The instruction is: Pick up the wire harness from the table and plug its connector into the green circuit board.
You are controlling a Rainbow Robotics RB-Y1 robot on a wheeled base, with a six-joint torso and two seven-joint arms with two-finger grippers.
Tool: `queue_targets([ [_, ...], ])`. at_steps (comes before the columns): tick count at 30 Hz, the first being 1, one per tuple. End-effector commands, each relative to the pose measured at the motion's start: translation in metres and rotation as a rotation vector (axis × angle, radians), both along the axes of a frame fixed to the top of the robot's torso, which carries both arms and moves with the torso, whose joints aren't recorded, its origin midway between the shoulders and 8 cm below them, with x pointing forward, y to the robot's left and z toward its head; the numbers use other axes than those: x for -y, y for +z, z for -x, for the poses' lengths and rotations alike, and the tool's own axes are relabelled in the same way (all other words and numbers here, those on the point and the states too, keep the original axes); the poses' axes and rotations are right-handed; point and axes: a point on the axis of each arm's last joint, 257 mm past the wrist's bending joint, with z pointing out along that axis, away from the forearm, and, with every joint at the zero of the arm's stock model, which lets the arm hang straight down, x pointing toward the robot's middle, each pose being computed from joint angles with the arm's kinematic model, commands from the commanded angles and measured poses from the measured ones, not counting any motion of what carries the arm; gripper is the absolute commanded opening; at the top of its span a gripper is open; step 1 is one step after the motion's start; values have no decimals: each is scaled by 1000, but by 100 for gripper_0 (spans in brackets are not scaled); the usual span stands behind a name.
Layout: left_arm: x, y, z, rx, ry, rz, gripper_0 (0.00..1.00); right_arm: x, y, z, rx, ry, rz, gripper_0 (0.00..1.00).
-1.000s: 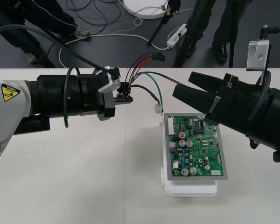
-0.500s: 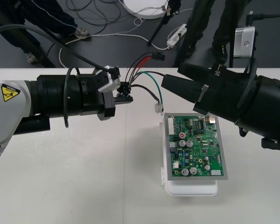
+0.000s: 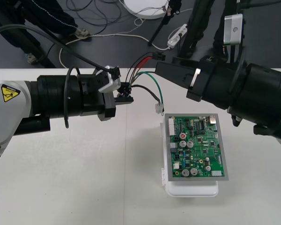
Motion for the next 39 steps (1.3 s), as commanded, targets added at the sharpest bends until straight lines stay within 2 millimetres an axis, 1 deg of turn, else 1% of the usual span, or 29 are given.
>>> queue_targets([
  [1, 13, 11, 3, -49, 23, 87, 0, -17, 7, -3, -6, 26, -4, 100],
  [6, 13, 12, 3, -52, 24, 89, 0, -22, 7, -8, -9, 27, -10, 100],
  [9, 13, 12, 3, -53, 24, 91, 0, -28, 11, -7, -5, 40, -12, 100],
  [15, 14, 13, 4, -56, 19, 97, 0, -31, 16, -9, 2, 46, -15, 100],
  [16, 14, 13, 4, -57, 20, 99, 0, -32, 16, -9, 1, 45, -15, 100],
  [17, 14, 14, 4, -58, 20, 100, 0, -32, 15, -9, -2, 46, -16, 95],
  [18, 14, 14, 4, -58, 21, 102, 0, -32, 15, -9, -2, 45, -14, 95],
  [25, 14, 15, 3, -56, 23, 105, 0, -31, 12, -11, 0, 42, -7, 94],
  [34, 14, 15, 3, -55, 24, 106, 0, -28, 14, -24, 8, 19, -8, 95],
  [39, 14, 15, 3, -57, 24, 106, 0, -29, 19, -30, 14, 14, -14, 95],
])
